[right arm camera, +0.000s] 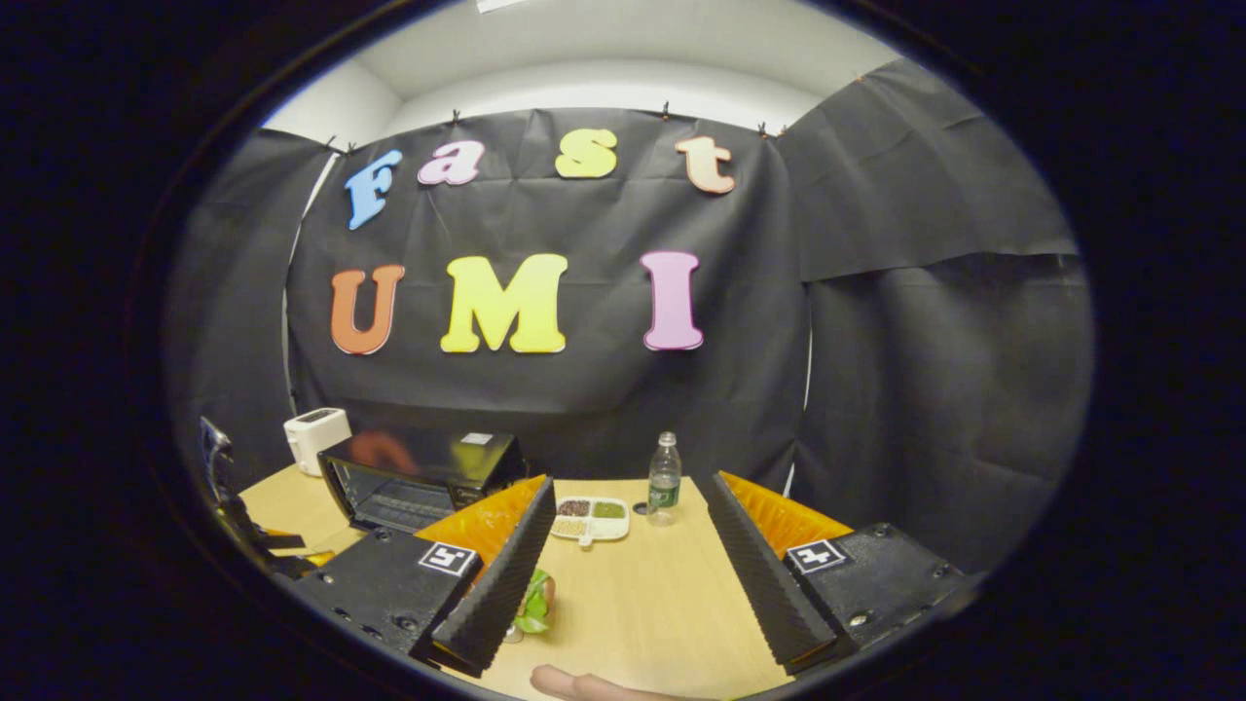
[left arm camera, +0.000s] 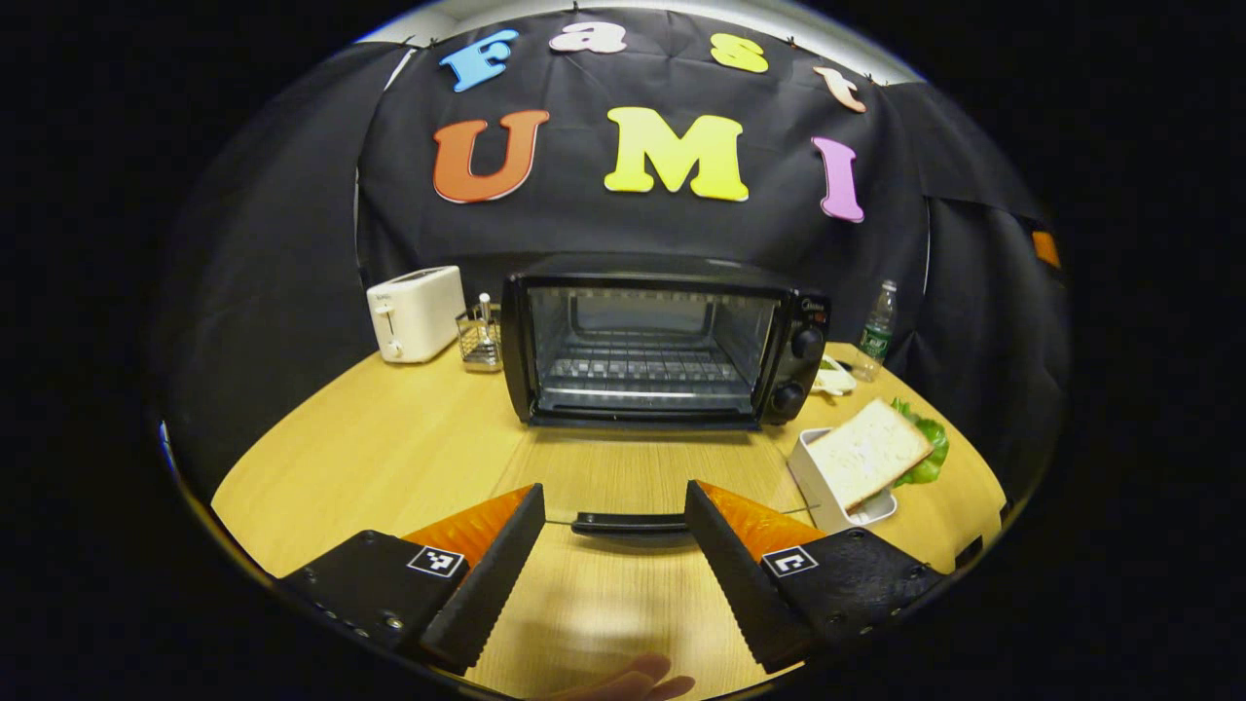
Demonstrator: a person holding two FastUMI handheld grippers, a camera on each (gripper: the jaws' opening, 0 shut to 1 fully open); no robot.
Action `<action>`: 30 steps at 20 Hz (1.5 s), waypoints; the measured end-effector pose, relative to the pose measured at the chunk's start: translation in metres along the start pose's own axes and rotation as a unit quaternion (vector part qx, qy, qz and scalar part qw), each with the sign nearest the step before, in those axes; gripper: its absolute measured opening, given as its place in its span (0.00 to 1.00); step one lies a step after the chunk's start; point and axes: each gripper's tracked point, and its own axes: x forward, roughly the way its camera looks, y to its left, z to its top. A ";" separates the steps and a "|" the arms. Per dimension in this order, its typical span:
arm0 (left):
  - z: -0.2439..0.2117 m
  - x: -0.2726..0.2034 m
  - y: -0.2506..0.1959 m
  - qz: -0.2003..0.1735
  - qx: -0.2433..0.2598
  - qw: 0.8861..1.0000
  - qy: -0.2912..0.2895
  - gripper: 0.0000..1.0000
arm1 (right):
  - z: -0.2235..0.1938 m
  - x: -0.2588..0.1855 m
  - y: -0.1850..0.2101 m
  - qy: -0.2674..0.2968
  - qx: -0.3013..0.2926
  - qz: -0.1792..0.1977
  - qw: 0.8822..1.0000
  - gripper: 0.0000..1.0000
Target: Open the electric oven with the left hand, put the food in, and close the electric oven.
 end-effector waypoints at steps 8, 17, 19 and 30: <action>0.114 -0.077 0.017 0.024 0.016 0.989 -0.145 0.93 | -0.076 0.064 0.045 0.170 0.047 0.113 0.978 0.96; 0.158 -0.129 0.027 0.036 0.015 0.975 -0.217 0.93 | -0.174 0.098 0.103 0.443 0.155 0.257 0.845 0.96; 0.159 -0.131 0.028 0.036 0.017 0.976 -0.216 0.93 | -0.192 0.099 0.110 0.493 0.168 0.274 0.808 0.94; 0.145 -0.116 0.018 0.052 0.072 0.978 -0.188 0.94 | -0.229 0.105 0.124 0.606 0.238 0.313 0.692 0.54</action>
